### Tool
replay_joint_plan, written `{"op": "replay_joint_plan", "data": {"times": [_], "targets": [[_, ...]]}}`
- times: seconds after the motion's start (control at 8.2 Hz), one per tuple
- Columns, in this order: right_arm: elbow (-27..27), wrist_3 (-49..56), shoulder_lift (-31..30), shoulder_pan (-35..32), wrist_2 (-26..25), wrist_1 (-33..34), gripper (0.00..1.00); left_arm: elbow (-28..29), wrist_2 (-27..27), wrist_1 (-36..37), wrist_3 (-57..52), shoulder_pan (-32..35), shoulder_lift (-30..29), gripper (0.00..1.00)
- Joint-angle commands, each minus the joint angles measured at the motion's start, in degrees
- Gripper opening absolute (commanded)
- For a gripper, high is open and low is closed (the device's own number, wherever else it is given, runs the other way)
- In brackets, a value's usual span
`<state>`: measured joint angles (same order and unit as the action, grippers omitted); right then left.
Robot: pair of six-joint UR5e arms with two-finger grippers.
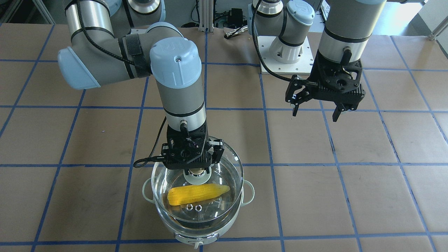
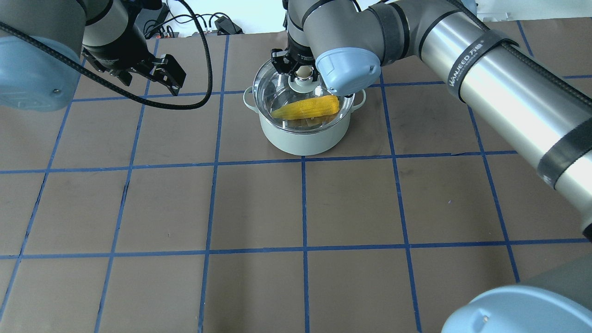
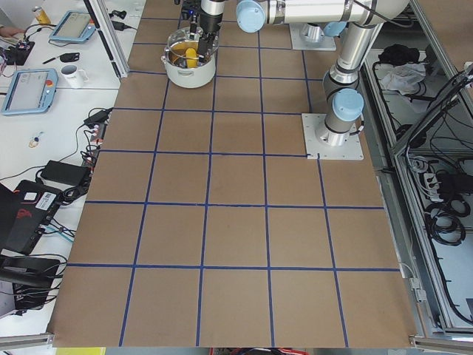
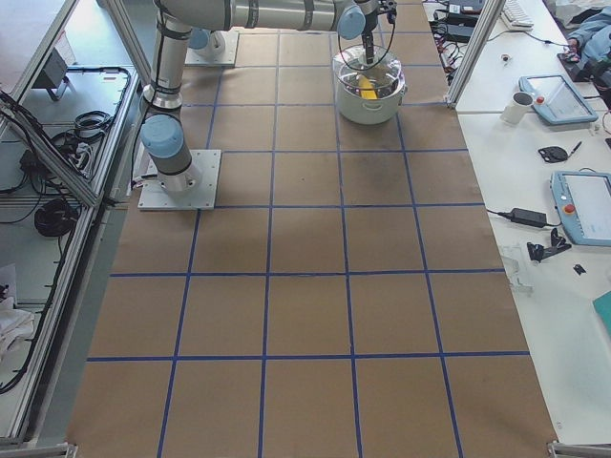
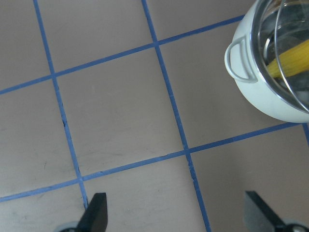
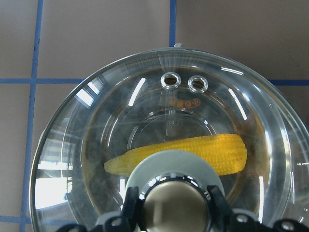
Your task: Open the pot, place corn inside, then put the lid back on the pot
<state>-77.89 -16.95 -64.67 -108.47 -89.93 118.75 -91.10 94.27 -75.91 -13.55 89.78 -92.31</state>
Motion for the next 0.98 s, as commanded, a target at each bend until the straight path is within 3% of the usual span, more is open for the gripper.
{"op": "replay_joint_plan", "data": {"times": [0.0, 0.85], "targets": [[1.5, 0.3, 2.6, -0.1, 0.0, 1.6, 0.36, -0.1, 0.7, -1.1, 1.9, -0.3, 0.3, 1.00], [1.7, 2.4, 4.6, 0.3, -0.2, 2.4, 0.37, -0.4, 0.9, -4.9, 2.0, -0.3, 0.4, 1.00]]}}
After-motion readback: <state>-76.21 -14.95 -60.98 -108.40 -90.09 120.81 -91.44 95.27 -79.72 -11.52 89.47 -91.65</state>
